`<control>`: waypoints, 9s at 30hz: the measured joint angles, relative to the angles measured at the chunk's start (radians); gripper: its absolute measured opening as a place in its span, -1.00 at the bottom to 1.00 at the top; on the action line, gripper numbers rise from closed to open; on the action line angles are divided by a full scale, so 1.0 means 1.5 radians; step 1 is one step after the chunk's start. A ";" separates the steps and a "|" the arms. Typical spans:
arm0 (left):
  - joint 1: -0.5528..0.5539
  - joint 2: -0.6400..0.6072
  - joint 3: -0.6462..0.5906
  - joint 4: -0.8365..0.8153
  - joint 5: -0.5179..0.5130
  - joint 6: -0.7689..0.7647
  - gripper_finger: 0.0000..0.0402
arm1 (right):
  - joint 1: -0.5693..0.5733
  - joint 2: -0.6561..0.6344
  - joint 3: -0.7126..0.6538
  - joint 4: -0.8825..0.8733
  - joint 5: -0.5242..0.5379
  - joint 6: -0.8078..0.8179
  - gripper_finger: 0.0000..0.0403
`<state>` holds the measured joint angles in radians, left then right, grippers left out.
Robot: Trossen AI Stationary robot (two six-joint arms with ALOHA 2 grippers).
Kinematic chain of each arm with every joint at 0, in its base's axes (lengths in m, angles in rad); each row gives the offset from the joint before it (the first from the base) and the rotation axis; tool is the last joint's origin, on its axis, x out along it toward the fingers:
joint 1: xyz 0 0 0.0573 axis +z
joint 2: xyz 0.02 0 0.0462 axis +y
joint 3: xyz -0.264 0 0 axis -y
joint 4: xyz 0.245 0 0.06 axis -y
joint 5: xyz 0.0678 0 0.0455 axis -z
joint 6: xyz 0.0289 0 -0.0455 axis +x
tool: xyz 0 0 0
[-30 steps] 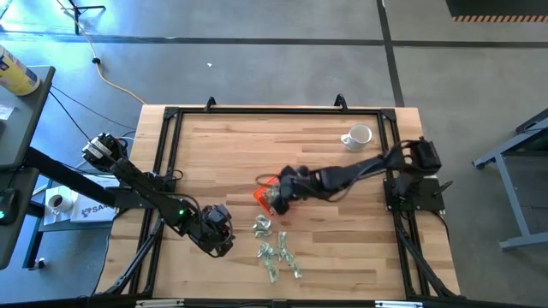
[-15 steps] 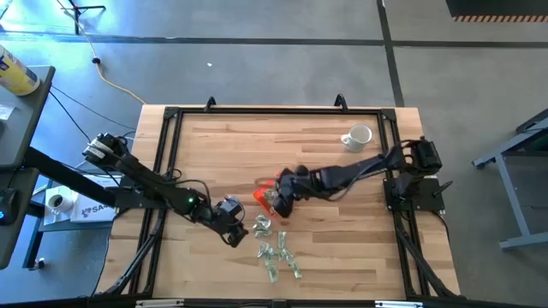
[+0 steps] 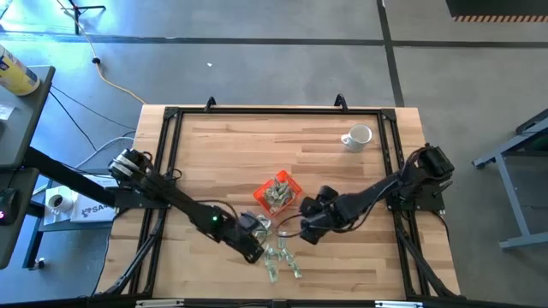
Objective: Pick and place Stevia / Truvia into bins
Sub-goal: Put the stevia packet into the orange bin
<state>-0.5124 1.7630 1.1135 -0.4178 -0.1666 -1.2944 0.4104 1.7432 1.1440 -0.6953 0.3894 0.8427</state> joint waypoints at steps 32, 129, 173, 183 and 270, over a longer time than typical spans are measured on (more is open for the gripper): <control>-0.024 0.202 0.189 -0.176 0.005 -0.189 -0.18 | 0.093 -0.056 -0.110 0.000 0.021 0.104 0.38; 0.237 0.025 0.214 -0.343 0.138 0.127 0.25 | 0.006 -0.305 -0.110 -0.209 0.148 0.038 0.32; 0.315 0.036 0.055 -0.164 -0.006 0.471 -0.57 | -0.064 -0.303 -0.257 0.178 -0.048 0.035 0.01; 0.358 0.030 0.055 -0.202 0.076 0.516 -0.57 | -0.052 -0.303 -0.257 0.179 -0.111 -0.052 0.01; -0.009 -0.284 -0.204 -0.059 -0.111 0.217 -0.58 | -0.203 0.234 0.410 -0.279 -0.148 -0.182 -0.99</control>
<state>-0.5261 1.3366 0.8074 -0.5055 -0.3327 -0.9692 0.1059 2.0938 1.7590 -1.1133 0.1678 0.5702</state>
